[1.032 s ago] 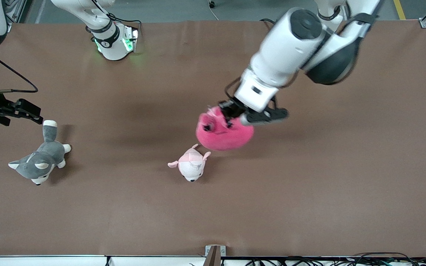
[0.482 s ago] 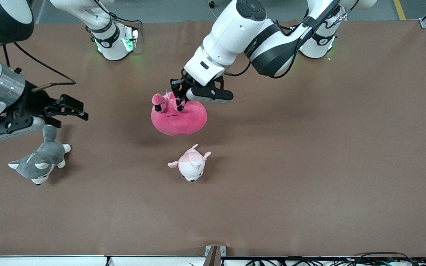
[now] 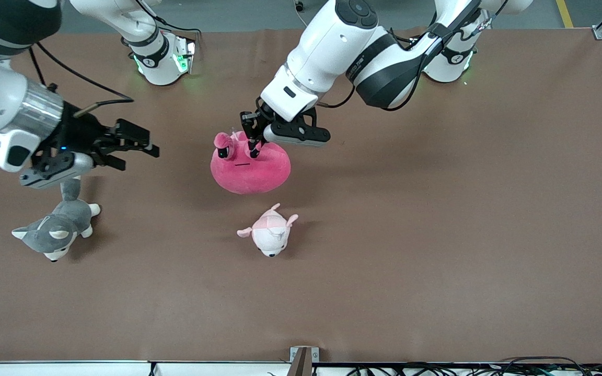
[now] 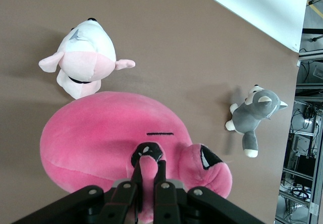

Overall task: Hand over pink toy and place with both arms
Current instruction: 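Carry the pink plush toward the middle while the right gripper approaches, then grasp the pink plush's other ear with the right gripper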

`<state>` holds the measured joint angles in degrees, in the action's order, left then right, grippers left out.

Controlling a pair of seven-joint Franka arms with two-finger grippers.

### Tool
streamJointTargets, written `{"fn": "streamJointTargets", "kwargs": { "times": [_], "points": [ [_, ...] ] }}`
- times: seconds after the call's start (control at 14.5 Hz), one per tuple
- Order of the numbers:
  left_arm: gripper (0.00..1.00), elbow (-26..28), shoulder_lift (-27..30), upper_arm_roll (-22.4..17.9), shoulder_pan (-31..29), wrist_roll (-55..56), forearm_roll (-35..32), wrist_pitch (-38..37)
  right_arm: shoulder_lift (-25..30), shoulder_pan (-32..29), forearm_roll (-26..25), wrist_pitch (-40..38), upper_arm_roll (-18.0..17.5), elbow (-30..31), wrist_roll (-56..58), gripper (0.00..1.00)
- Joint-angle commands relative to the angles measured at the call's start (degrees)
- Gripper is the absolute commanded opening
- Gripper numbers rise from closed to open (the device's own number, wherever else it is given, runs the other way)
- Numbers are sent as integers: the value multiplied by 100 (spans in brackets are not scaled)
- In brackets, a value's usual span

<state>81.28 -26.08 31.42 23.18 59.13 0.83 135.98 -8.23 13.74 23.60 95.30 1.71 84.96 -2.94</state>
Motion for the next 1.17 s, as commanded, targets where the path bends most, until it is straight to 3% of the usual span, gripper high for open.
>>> {"fn": "streamJointTargets", "kwargs": {
  "times": [0.0,0.34,1.1],
  "points": [
    [0,-77,7,-30,38,81,-118,17,-91,277,136,24,49,-14,-373,95],
    [0,-68,-2,-30,29,81,-118,17,-249,559,127,24,49,-23,-523,80],
    [0,-51,15,-30,20,98,-118,17,-399,937,320,24,49,-23,-1069,83]
  ]
}}
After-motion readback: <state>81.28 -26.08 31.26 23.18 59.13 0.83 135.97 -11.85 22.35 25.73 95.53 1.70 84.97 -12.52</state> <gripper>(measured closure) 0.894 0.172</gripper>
